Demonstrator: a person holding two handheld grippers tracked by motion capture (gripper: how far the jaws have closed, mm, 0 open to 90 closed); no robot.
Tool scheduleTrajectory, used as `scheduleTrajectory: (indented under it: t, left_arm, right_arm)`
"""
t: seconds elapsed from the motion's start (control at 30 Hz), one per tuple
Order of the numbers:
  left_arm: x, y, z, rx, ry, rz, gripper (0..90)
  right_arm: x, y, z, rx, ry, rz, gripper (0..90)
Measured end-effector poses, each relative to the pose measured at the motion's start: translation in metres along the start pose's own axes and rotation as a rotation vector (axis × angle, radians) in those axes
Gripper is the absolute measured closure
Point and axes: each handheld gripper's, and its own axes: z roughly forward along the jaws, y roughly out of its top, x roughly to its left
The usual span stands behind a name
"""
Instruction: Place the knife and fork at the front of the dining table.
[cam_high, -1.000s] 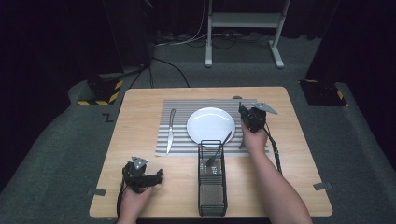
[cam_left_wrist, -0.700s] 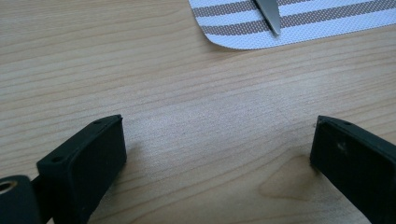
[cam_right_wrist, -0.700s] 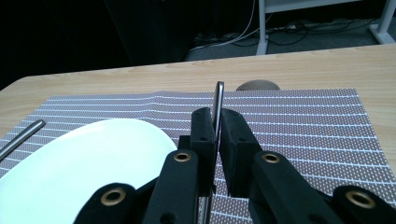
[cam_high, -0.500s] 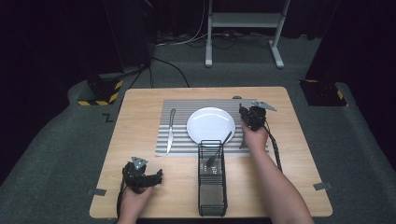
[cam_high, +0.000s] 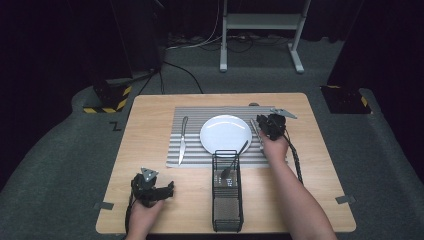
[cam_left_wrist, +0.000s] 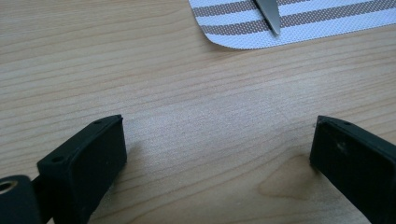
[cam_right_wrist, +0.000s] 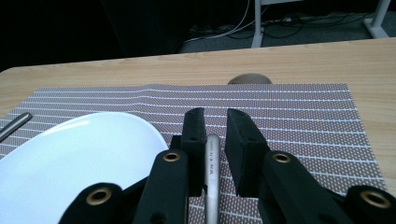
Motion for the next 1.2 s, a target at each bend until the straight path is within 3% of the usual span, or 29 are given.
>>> scheduleTrajectory:
  t: [0.33, 0.5, 0.57, 0.67, 0.73, 1.0, 1.1, 1.2]
  left_arm:
    - [0.0, 0.0, 0.0, 0.001, 0.001, 0.002, 3.6]
    - [-0.001, 0.0, 0.0, 0.001, 0.002, 0.001, 3.5]
    - [0.0, 0.0, 0.0, 0.001, 0.002, 0.001, 3.5]
    - [-0.001, 0.0, 0.0, 0.001, 0.002, 0.001, 3.4]
    - [-0.001, 0.0, 0.0, 0.001, 0.002, 0.001, 3.4]
    - [0.0, 0.0, 0.0, 0.001, 0.002, 0.001, 3.4]
    - [0.0, 0.0, 0.0, 0.001, 0.001, 0.001, 3.4]
    - [0.0, 0.0, 0.0, 0.001, 0.001, 0.001, 3.3]
  right_arm:
    - [0.007, -0.011, -0.032, 0.007, -0.03, -0.084, 77.3]
    - [0.005, -0.026, -0.059, 0.031, -0.078, -0.112, 83.3]
    - [0.0, -0.036, -0.073, 0.047, -0.084, -0.083, 87.6]
    - [-0.001, -0.048, -0.086, 0.079, -0.105, -0.09, 89.7]
    - [0.002, -0.054, -0.092, 0.103, -0.116, -0.128, 89.8]
    - [0.006, -0.067, -0.104, 0.13, -0.152, -0.195, 89.7]
    - [0.005, -0.069, -0.102, 0.158, -0.144, -0.177, 89.8]
    - [0.01, -0.073, -0.102, 0.172, -0.12, -0.192, 89.9]
